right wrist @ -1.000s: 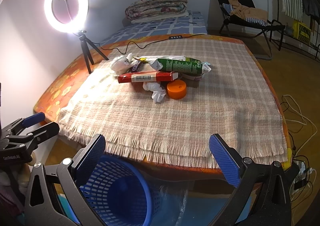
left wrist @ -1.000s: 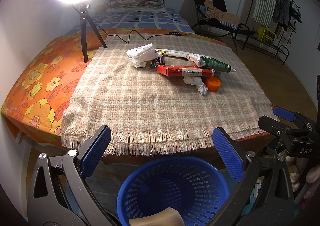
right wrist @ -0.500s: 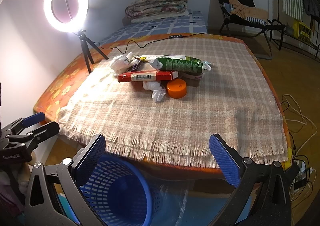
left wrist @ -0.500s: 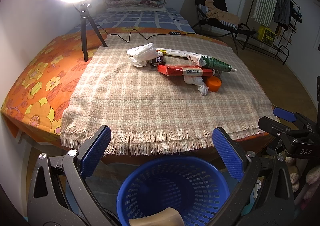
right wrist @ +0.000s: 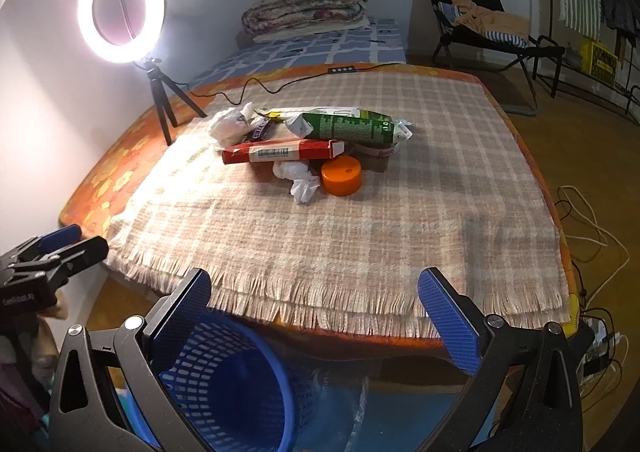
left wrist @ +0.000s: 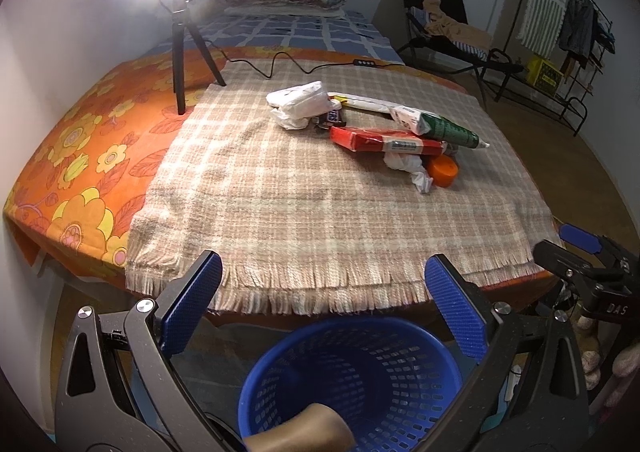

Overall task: Collect trash
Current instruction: 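Reach the left tool to the white plastic bag while the right tool reaches the green milk carton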

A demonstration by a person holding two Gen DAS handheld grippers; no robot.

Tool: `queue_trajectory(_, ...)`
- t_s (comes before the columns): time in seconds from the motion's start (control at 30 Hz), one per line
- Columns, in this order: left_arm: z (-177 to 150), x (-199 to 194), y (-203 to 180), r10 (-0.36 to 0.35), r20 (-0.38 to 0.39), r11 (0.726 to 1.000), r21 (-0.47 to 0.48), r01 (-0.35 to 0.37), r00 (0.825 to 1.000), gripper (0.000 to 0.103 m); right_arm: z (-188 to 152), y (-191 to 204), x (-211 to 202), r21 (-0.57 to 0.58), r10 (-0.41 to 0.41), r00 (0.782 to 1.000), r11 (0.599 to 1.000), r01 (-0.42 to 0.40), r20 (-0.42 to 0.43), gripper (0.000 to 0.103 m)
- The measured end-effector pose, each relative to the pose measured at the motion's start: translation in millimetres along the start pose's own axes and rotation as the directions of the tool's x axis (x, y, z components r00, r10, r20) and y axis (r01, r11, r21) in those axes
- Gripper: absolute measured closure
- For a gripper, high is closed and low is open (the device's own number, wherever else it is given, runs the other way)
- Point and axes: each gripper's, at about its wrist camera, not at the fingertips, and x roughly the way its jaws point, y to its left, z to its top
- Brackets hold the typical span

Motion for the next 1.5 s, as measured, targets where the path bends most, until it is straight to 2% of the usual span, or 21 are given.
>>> queue_trajectory(0.23, 22, 9, 7, -0.009, -0.02, 1.0, -0.001, 0.009, 1.0, 0.0, 11, -13, 3, 0.03, 0.004, 1.0, 1.0, -0.004, -0.007, 0.0)
queue_trajectory(0.43, 53, 22, 14, -0.018, -0.017, 1.0, -0.005, 0.018, 1.0, 0.0, 44, -28, 7, 0.033, -0.026, 1.0, 0.999, 0.025, 0.013, 0.0)
queue_trajectory(0.6, 83, 38, 19, -0.008, 0.011, 1.0, 0.004, 0.008, 1.0, 0.003, 76, -45, 31, 0.054, -0.059, 0.998, 0.997, 0.059, 0.003, 0.001)
queue_trajectory(0.73, 104, 60, 21, -0.008, 0.004, 1.0, 0.012, 0.008, 1.0, 0.005, 96, -67, 64, 0.099, -0.074, 0.996, 0.992, 0.078, -0.048, 0.001)
queue_trajectory(0.83, 118, 79, 20, -0.002, -0.009, 1.0, 0.019, 0.002, 1.0, 0.012, 103, -83, 83, 0.154, -0.052, 0.996, 0.986, 0.063, -0.071, 0.001)
queue_trajectory(1.1, 149, 140, 8, 0.023, -0.043, 0.998, 0.067, -0.021, 0.999, 0.016, 114, -115, 125, 0.35, 0.082, 0.99, 0.936, -0.037, -0.115, 0.001)
queue_trajectory(1.27, 159, 175, 2, 0.06, -0.067, 0.994, 0.098, -0.053, 0.996, 0.018, 117, -127, 145, 0.465, 0.179, 0.978, 0.879, -0.109, -0.108, 0.001)
queue_trajectory(1.43, 165, 201, 0, 0.08, -0.082, 0.99, 0.124, -0.07, 0.993, 0.02, 119, -126, 161, 0.499, 0.216, 0.969, 0.857, -0.13, -0.118, 0.003)
queue_trajectory(1.5, 167, 207, 2, 0.072, -0.09, 0.991, 0.119, -0.061, 0.993, 0.024, 118, -127, 168, 0.535, 0.255, 0.96, 0.83, -0.157, -0.114, 0.006)
